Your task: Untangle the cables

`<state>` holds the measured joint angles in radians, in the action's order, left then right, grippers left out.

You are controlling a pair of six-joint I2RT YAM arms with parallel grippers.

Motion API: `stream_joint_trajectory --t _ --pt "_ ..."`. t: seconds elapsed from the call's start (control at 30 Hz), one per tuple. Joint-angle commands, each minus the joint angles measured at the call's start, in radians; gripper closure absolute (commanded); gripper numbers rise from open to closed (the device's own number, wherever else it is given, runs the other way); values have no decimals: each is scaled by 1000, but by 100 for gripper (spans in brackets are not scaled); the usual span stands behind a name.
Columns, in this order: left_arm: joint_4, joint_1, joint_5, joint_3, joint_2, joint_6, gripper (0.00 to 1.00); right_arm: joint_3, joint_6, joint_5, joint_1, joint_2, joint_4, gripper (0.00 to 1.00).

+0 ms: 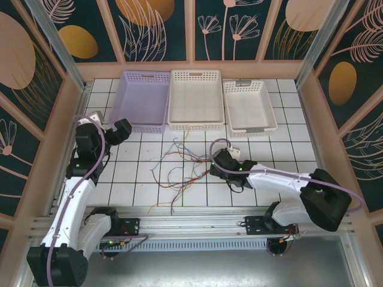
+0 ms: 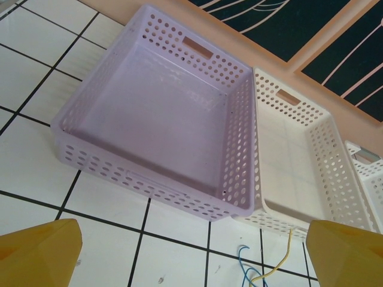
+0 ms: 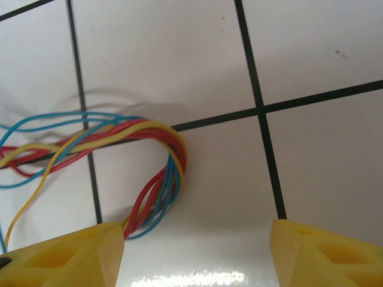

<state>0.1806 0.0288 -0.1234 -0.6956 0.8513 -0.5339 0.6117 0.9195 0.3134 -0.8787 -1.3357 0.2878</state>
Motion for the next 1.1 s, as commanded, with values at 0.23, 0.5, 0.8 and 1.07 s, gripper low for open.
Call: stream_joint_trajectory --t 0.23,0.5,0.8,1.07 --pt "0 -3 -36 4 9 -24 6 64 -88 -86 104 -132 -122 41" --pt "-6 -4 -58 -6 12 -28 7 101 -136 -123 134 -254 -166 54" --pt "1 -3 -71 3 -12 -27 7 108 -138 -168 138 -341 -226 72" --pt "0 -4 -89 5 -1 -28 7 74 -133 -191 129 -342 -290 87"
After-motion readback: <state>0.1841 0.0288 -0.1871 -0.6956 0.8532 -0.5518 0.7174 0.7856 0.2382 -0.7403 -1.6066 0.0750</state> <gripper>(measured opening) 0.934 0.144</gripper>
